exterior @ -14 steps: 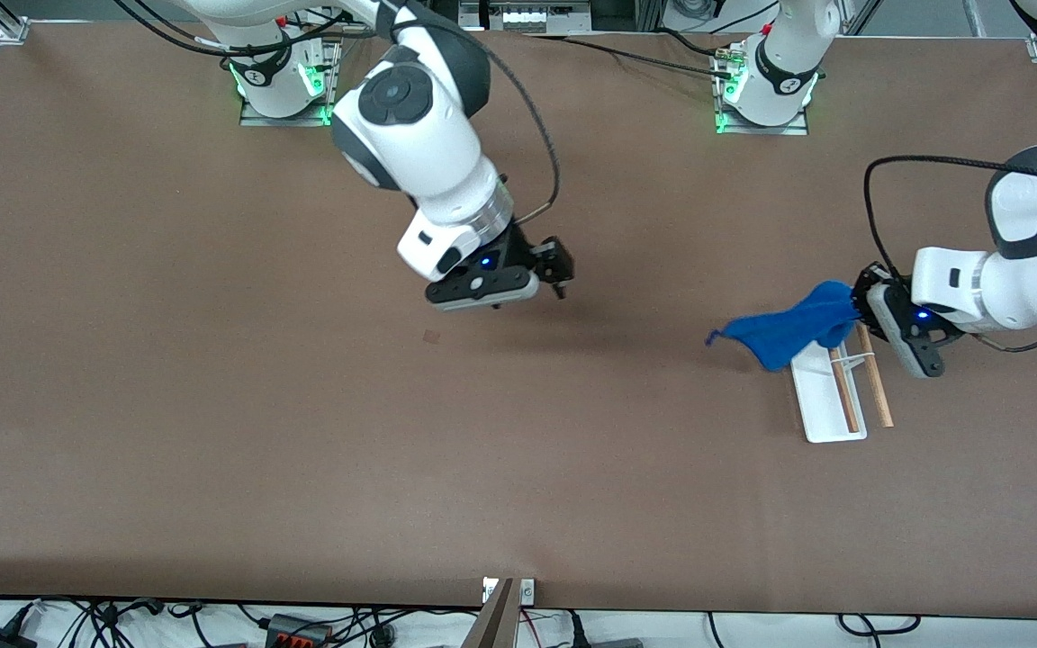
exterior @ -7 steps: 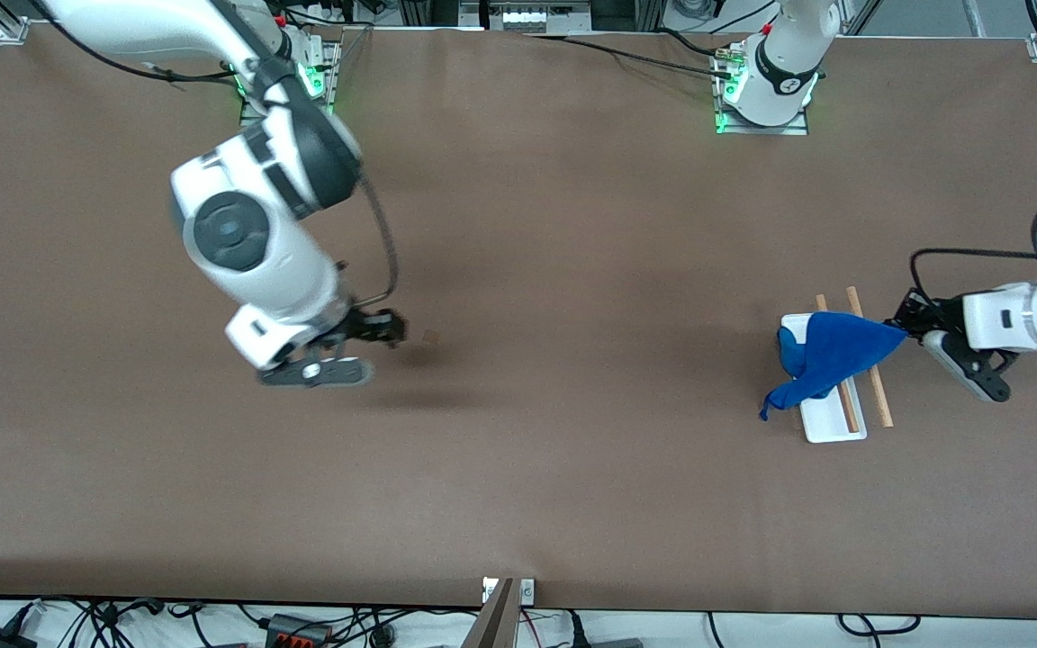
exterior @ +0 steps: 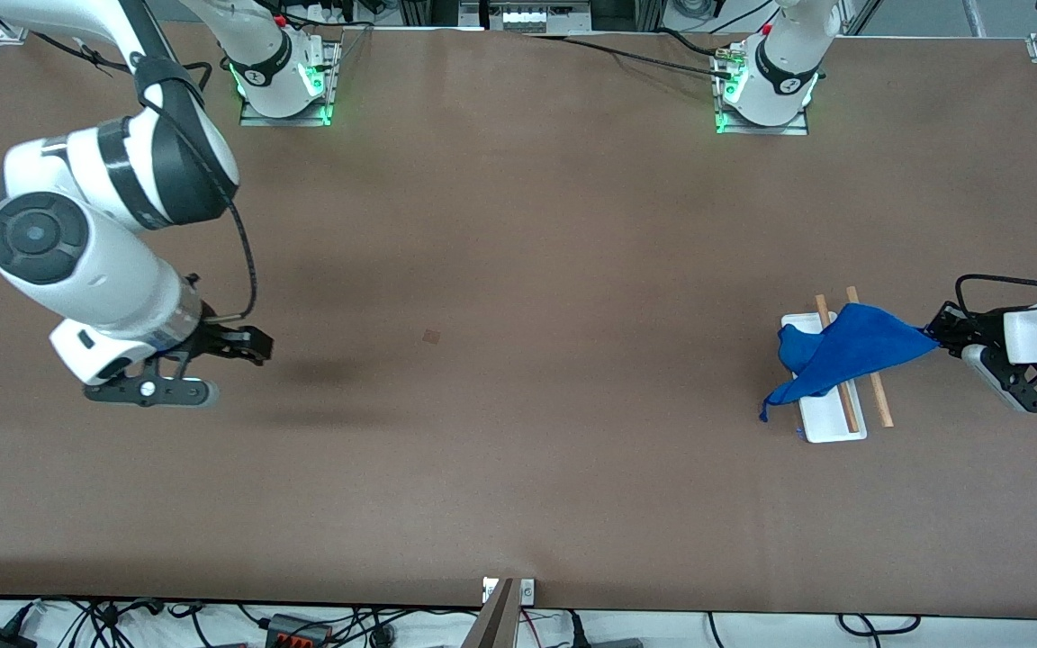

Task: Pass towel and hang on rack
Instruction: 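Drape the towel over the wooden dowels with the left gripper, then release the towel on the dowels and open the left gripper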

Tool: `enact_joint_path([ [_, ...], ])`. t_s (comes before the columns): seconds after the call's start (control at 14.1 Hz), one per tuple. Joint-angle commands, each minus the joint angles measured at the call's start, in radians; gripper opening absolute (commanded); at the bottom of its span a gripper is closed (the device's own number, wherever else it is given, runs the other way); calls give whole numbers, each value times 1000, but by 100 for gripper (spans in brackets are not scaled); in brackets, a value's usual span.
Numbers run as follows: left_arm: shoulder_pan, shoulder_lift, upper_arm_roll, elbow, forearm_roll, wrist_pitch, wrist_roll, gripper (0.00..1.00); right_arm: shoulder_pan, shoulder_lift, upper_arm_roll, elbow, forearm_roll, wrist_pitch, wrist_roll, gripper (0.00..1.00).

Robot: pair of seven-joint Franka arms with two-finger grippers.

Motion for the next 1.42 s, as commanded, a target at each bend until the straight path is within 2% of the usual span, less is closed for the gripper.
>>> enact_joint_path([
  [0.0, 26, 79, -11, 73, 23, -21, 43, 1, 33, -73, -168, -17, 111, -35, -189, 100],
  [0.28, 50, 125, -11, 73, 17, 19, 69, 1, 32, -142, -348, -17, 210, -101, -332, 100],
  [0.35, 53, 132, -11, 73, 17, 21, 69, 1, 34, -159, -365, -17, 210, -116, -329, 100],
  [0.57, 58, 140, -11, 72, 17, 83, 71, 1, 4, -194, -358, -18, 210, -188, -312, 100],
  [0.64, 65, 157, -11, 72, 12, 94, 71, 8, 1, -208, -356, -21, 211, -197, -297, 100],
  [0.78, 66, 162, -13, 72, 9, 96, 66, 60, 1, -226, -356, -40, 211, -197, -286, 100],
  [0.85, 73, 160, -14, 72, -5, 94, 66, 100, 1, -242, -359, -64, 205, -188, -292, 100],
  [1.13, 79, 146, -14, 79, -17, 52, 60, 100, 4, -355, -358, -283, 202, -53, -300, 100],
  [1.35, 75, 148, -14, 185, -8, -56, 55, 100, 9, -366, -358, -313, 202, -38, -298, 100],
])
